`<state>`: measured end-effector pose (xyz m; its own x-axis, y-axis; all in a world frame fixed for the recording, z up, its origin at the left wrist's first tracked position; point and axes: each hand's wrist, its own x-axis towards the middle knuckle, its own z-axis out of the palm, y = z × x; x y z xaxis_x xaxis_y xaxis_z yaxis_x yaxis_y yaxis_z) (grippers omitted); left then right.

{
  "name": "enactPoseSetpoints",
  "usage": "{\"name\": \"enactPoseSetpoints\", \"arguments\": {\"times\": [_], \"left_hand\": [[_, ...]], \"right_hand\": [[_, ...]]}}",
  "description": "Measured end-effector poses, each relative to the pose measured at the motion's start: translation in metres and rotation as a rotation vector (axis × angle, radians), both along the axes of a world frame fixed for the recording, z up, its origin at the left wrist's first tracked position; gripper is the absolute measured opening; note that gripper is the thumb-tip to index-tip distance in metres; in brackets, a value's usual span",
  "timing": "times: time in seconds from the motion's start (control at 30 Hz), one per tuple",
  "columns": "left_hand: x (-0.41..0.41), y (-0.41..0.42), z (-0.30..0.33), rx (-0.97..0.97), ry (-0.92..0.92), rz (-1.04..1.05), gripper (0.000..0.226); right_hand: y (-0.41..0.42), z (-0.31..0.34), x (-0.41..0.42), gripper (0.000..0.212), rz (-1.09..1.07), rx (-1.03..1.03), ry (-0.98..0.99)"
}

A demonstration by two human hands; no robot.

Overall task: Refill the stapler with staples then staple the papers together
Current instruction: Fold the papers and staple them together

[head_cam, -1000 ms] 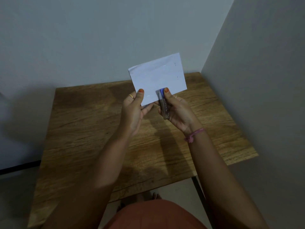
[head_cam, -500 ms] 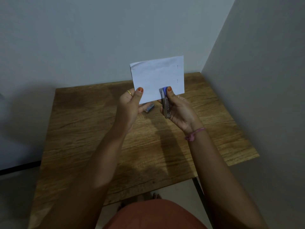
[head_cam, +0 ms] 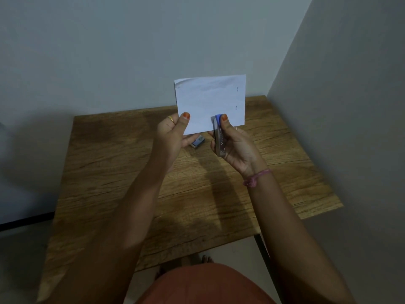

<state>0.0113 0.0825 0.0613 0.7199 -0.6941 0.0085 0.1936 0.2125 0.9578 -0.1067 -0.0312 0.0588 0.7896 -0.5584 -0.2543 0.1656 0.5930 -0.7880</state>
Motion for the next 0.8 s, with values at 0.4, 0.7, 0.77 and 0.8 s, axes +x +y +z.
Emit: {"name": "enactPoseSetpoints", "arguments": {"times": [0.4, 0.7, 0.77, 0.8], "left_hand": [[-0.041, -0.015, -0.022, -0.088, 0.108, -0.141, 0.035], [-0.056, -0.037, -0.011, -0.073, 0.224, 0.082, 0.019], [-0.056, -0.039, -0.012, -0.084, 0.265, 0.102, 0.024], [-0.055, -0.040, -0.014, -0.096, 0.277, 0.110, 0.027]], "right_hand": [[0.012, 0.005, 0.005, 0.042, -0.010, -0.030, -0.061], [0.017, 0.002, 0.010, 0.022, -0.077, -0.101, 0.023], [0.018, 0.002, 0.012, 0.022, -0.092, -0.095, 0.024], [0.019, 0.002, 0.014, 0.020, -0.108, -0.085, 0.018]]}}
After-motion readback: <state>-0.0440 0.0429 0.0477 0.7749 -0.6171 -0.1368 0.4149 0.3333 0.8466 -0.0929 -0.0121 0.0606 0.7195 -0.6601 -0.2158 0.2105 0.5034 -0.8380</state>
